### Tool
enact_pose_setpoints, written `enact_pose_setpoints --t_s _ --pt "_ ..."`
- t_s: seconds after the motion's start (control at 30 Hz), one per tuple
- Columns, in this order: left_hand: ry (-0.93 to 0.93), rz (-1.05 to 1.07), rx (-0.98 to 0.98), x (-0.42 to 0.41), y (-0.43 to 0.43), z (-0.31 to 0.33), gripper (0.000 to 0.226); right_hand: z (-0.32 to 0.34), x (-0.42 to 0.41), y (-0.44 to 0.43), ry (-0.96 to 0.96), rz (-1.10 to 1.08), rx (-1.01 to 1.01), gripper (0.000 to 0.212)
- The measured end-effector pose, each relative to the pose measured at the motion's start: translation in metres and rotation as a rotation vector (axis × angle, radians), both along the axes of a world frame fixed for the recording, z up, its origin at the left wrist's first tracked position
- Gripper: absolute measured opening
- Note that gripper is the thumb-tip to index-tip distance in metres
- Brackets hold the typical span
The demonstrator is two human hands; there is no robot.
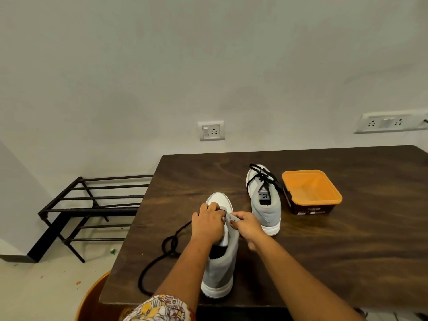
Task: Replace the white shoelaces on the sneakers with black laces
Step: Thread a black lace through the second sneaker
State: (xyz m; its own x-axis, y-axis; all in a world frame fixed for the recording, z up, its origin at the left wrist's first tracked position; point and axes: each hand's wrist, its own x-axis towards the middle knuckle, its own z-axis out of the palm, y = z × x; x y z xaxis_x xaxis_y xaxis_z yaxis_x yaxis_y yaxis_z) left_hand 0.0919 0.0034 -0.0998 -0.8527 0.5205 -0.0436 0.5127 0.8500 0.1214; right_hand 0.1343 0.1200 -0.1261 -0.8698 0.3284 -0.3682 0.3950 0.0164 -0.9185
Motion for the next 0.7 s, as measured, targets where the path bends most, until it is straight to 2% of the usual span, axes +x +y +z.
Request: enact_pose_setpoints --t_s 0.23,0.4,0.53,0.63,0.7 --pt "0.089 0.063 0.02 0.006 0.009 -0.006 0.035 0.002 0.002 0.0 0.016 -0.002 0.019 0.024" --pt "0.101 0.082 -0.023 0.005 0.011 -0.004 0.034 0.006 0.004 -0.003 0.04 -0.005 0.033 0.026" --pt "0.096 0.072 0.024 0.003 0.007 -0.007 0.033 0.007 0.006 -0.002 0.047 -0.005 0.025 0.025" --pt "0.115 0.057 0.054 0.001 0.006 -0.008 0.032 0.01 0.008 0.0 0.05 0.024 0.041 0.018" --pt "0.117 0.047 0.069 0.002 0.007 -0.009 0.032 0.014 0.01 0.001 0.041 0.048 -0.053 0.009"
